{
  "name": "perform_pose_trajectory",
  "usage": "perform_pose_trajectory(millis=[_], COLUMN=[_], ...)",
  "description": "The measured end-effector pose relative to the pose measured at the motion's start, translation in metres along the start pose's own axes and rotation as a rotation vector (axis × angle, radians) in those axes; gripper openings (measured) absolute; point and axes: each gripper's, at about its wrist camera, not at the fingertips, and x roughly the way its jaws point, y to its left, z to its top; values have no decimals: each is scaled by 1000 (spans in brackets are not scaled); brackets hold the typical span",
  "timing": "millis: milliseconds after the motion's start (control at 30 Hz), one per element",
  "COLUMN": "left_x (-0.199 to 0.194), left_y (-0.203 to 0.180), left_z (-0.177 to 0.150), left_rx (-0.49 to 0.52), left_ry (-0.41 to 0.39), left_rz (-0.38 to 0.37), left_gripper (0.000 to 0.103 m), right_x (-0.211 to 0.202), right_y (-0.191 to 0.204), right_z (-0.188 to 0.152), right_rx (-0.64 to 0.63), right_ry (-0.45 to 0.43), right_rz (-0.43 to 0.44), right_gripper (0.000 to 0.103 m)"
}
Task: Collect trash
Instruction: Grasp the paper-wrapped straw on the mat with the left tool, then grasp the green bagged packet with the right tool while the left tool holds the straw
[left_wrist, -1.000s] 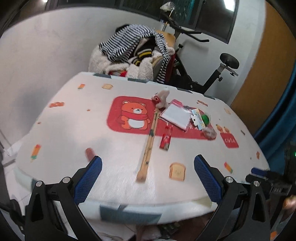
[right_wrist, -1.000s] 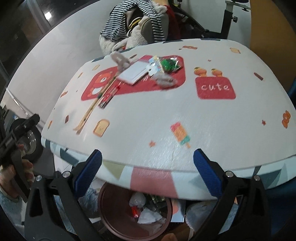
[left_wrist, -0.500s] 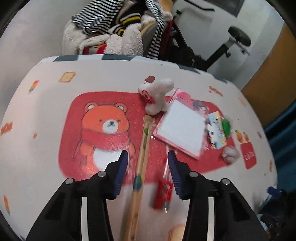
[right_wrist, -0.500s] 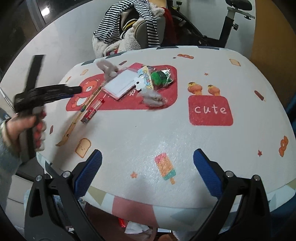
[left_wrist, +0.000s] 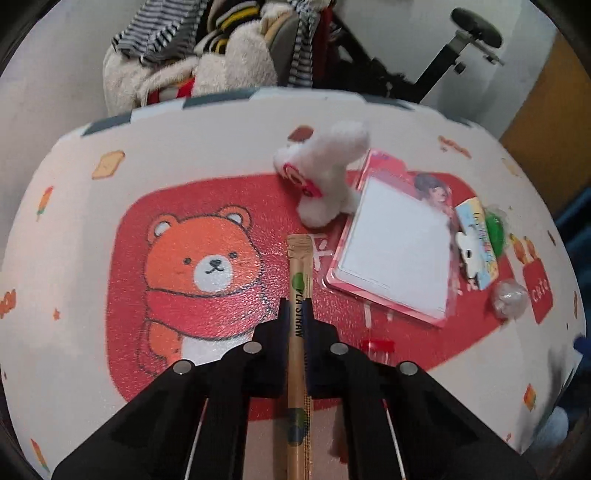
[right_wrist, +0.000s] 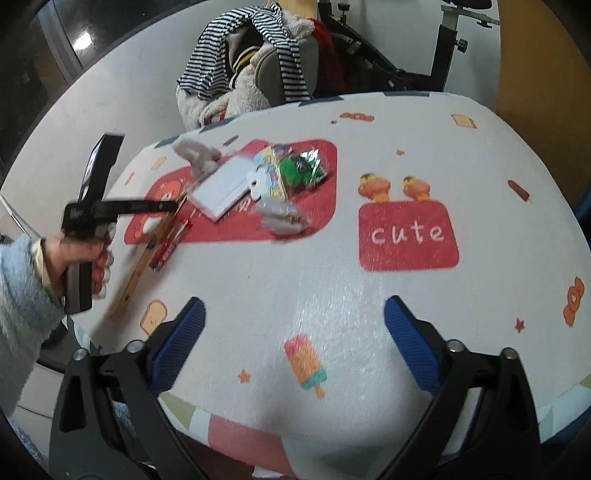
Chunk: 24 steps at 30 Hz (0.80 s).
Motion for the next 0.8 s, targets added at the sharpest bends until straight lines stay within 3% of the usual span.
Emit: perform_pose_trajectory(millis=[133,267,400,600,667,700,800], left_x=[-36,-90,-133,-173,-181,-184,-191], left_y=[9,15,8,9,9,9,9], left_z=[-7,-21,-35,-49,-54,-56,-63], left_rx=[-63,-137,-138,-205,-219,-223,-228], left_ry=[-98,-241,-355,-437,-447,-451,-452], left_rz=[-54,-108,-106,-125,-127,-127,-131], left_gripper=[7,7,7,7,7,7,7], right_x=[11,29,59,104,115,119,132], right_y=[-8,-16,-15,0,-1,-1,0], right_z=[18,49,82,116,121,121,120], right_rx=[60,141,171,122,129,135,127], right_ry=[-25,-69,-81,-31,-13,-6,24], right_rz=[33,72,78,-12,-21,-35,-63], right_gripper=[74,70,70,71,76,84,85])
